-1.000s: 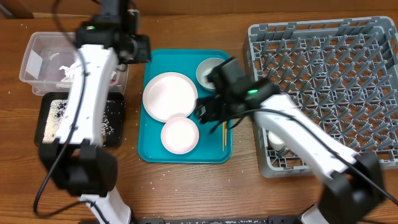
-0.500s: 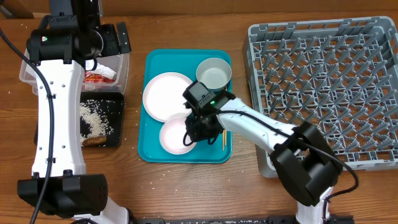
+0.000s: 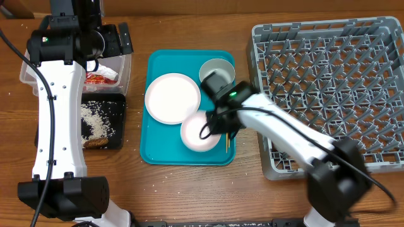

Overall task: Sort waste into correct bins and load items into the dishwasher
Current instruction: 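Grasp the pink bowl with right gripper and lift it toward the rack, then place the pink bowl tilted in the rack's back row, release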

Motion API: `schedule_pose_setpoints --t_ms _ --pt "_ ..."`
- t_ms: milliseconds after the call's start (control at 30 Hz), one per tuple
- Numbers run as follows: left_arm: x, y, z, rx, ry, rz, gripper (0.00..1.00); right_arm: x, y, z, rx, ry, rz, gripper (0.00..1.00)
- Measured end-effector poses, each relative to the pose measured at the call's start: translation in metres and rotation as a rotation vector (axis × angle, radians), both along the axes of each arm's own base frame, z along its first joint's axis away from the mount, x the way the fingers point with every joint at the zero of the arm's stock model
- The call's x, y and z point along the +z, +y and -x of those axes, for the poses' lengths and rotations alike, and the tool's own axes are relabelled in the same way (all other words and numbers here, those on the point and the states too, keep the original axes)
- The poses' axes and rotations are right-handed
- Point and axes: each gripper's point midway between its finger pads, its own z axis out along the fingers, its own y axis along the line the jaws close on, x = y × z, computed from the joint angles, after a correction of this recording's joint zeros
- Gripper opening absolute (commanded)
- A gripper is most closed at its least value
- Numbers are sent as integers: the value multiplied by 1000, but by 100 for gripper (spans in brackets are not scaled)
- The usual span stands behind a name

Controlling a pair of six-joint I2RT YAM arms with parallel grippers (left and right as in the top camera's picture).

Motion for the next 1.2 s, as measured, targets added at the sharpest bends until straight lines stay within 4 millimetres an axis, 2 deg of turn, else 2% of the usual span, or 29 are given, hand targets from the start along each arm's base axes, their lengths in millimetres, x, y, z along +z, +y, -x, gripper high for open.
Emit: schedule_pose_setpoints --t_ms 100,200,267,333,400,467,567,667,767,933,1200 --pt "0 0 0 0 0 0 100 75 -31 -44 -128 -281 3 4" --pt "0 0 0 0 0 0 100 147 -93 -81 -335 -577 96 4" --pt "0 0 0 0 0 0 100 175 -135 -98 -474 -723 197 4" --pt "0 0 0 0 0 0 100 190 -172 -115 -604 -829 307 4" --pt "0 0 0 0 0 0 100 191 -197 -132 -683 -885 393 4" --pt "0 0 0 0 0 0 100 182 -217 -152 -723 -912 474 4" --pt "0 0 0 0 0 0 100 158 -239 -184 -734 -930 588 4" --pt "0 0 0 0 0 0 100 137 -253 -205 -712 -935 686 4" --pt "0 0 0 0 0 0 100 124 -256 -221 -671 -948 759 4" --pt "0 0 0 0 0 0 100 111 -253 -228 -580 -914 846 4" --pt "0 0 0 0 0 0 100 79 -247 -222 -448 -800 940 4"
